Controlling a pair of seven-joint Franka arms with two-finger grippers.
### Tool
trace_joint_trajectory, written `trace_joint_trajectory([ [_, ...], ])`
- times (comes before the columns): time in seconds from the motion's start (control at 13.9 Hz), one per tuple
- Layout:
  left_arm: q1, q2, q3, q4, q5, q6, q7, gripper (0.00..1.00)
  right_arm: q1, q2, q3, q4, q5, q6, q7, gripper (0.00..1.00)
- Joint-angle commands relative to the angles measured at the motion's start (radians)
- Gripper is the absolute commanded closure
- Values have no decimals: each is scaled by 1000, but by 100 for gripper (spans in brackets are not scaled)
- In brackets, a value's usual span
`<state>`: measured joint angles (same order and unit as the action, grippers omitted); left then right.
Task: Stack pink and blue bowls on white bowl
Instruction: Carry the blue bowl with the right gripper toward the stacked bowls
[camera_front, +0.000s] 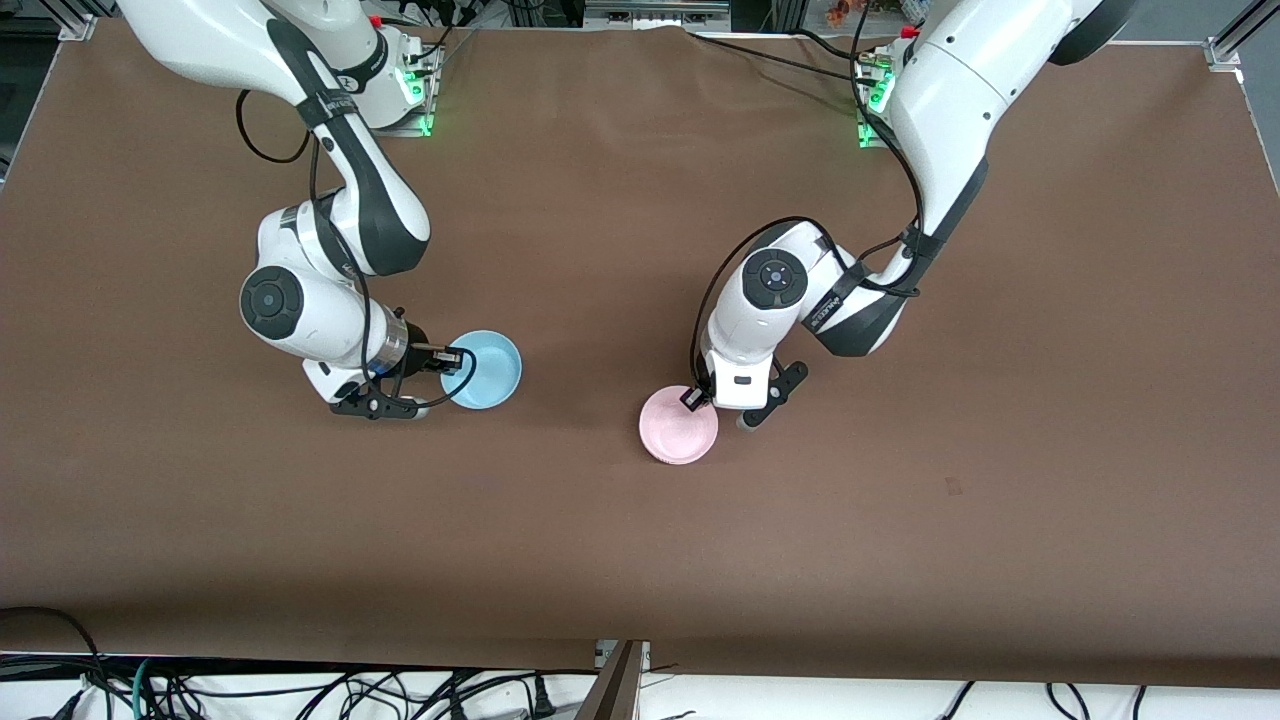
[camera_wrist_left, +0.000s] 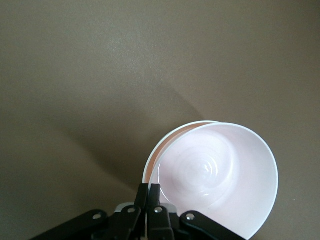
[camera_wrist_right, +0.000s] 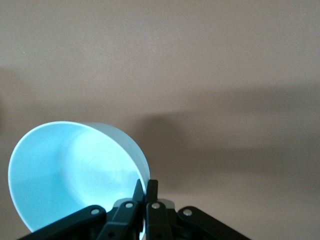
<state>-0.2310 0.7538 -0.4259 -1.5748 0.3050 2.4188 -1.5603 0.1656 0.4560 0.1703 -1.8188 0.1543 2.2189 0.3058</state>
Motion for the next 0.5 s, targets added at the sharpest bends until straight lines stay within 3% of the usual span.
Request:
trace_joint_trajectory([
  [0.0,-7,2,7,1,-20,22,3,100,15,13,0,16,18,10,45,100],
  [0.43,-5,16,9,4,-17,39,3,100,54,24,0,16,16,51,137,100],
])
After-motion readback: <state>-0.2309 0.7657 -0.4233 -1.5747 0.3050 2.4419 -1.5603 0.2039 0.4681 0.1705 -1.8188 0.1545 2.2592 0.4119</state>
